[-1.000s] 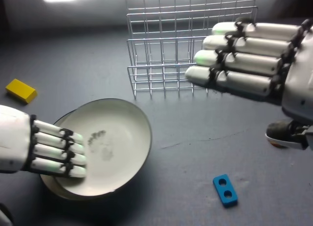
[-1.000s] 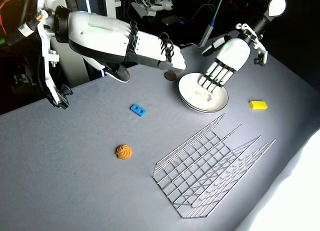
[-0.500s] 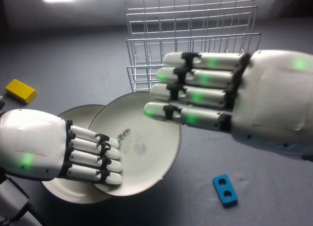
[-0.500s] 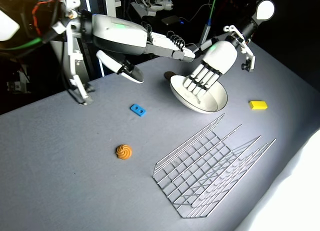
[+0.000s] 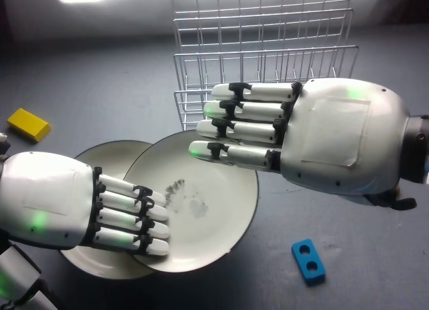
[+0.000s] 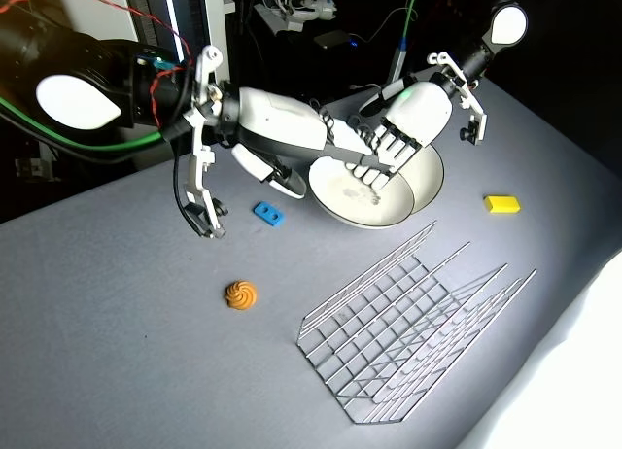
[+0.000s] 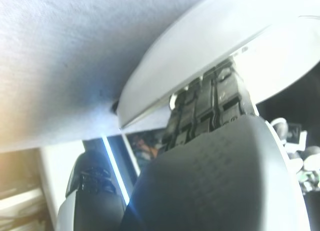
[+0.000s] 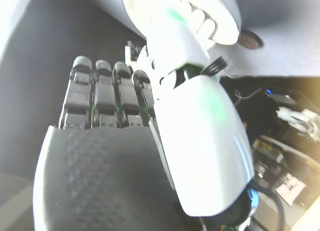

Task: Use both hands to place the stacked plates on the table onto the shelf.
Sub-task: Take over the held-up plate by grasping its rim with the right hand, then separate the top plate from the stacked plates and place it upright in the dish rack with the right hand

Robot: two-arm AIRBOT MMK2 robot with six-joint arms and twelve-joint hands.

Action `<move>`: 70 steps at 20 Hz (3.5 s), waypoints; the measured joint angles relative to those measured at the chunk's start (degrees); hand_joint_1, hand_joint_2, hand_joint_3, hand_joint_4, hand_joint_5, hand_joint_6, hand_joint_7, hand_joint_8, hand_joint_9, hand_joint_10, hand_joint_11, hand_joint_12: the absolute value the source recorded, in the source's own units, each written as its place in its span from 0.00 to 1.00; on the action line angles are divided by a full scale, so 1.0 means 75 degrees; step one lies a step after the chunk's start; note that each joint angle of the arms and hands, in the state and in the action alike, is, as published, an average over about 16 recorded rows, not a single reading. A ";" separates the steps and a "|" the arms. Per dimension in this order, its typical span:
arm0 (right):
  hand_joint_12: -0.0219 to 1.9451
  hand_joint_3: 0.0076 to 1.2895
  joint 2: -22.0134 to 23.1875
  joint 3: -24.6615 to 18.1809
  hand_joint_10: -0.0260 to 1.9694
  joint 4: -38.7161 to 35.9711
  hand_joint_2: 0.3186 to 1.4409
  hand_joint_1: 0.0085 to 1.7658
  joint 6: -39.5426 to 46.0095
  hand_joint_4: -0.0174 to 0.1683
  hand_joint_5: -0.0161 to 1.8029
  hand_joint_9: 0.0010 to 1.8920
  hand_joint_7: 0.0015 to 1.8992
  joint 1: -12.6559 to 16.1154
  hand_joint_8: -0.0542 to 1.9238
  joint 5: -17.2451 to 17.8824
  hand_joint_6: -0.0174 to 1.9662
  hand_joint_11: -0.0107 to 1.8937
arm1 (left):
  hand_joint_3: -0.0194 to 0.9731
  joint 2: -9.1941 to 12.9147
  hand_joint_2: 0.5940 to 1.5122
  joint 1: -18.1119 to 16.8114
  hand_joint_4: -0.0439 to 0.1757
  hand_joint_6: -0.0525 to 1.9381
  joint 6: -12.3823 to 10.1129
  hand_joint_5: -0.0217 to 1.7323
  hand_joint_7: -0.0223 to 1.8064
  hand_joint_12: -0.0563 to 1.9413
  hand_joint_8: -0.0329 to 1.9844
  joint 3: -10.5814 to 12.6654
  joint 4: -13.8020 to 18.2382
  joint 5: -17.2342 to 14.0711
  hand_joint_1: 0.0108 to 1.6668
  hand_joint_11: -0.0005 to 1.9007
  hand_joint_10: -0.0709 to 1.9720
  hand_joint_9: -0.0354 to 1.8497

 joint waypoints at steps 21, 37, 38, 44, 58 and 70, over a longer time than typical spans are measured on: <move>0.01 0.00 -0.1787 0.1268 0.02 0.0442 0.63 0.61 -0.0356 0.13 0.02 0.01 0.01 -0.0329 0.03 -0.0106 0.02 0.02 | 0.04 -0.0017 0.54 0.0274 0.19 0.02 -0.0123 0.01 0.01 0.02 0.01 0.0298 -0.0496 -0.0190 0.01 0.01 0.03 0.01; 0.37 0.00 -0.3288 0.2687 0.05 0.0431 0.73 0.61 -0.0586 0.13 0.17 0.13 0.14 -0.0309 0.05 0.0117 0.03 0.04 | 0.04 -0.0049 0.55 0.0275 0.19 0.02 -0.0270 0.02 0.01 0.02 0.01 0.0359 -0.0544 -0.0223 0.01 0.01 0.03 0.01; 0.43 0.00 -0.3315 0.2714 0.07 0.0419 0.74 0.61 -0.0598 0.12 0.19 0.16 0.16 -0.0306 0.06 0.0143 0.04 0.05 | 0.04 -0.0050 0.55 0.0273 0.19 0.02 -0.0280 0.02 0.01 0.02 0.01 0.0363 -0.0545 -0.0226 0.01 0.01 0.03 0.01; 0.73 0.00 -0.3382 0.2769 0.33 0.0354 0.74 0.60 -0.0660 0.09 0.32 0.29 0.30 -0.0288 0.26 0.0311 0.17 0.14 | 0.04 -0.0037 0.55 0.0214 0.18 0.03 -0.0326 0.02 0.01 0.02 0.01 0.0378 -0.0529 -0.0241 0.01 0.01 0.03 0.01; 0.93 0.00 -0.3353 0.2709 0.78 0.0371 0.68 0.62 -0.0745 0.06 0.38 0.38 0.42 -0.0184 0.80 0.0505 0.41 0.29 | 0.04 0.0576 0.56 -0.0423 0.20 0.04 -0.0601 0.02 0.02 0.03 0.02 0.0381 -0.0515 -0.0324 0.01 0.01 0.04 0.03; 0.93 0.00 -0.2996 0.2008 0.78 0.0491 0.68 0.64 -0.1271 0.09 0.44 0.37 0.44 0.0176 0.78 0.0562 0.45 0.30 | 0.04 0.1326 0.57 -0.0727 0.21 0.04 -0.0910 0.03 0.03 0.03 0.02 0.0616 -0.0261 -0.0665 0.01 0.01 0.04 0.03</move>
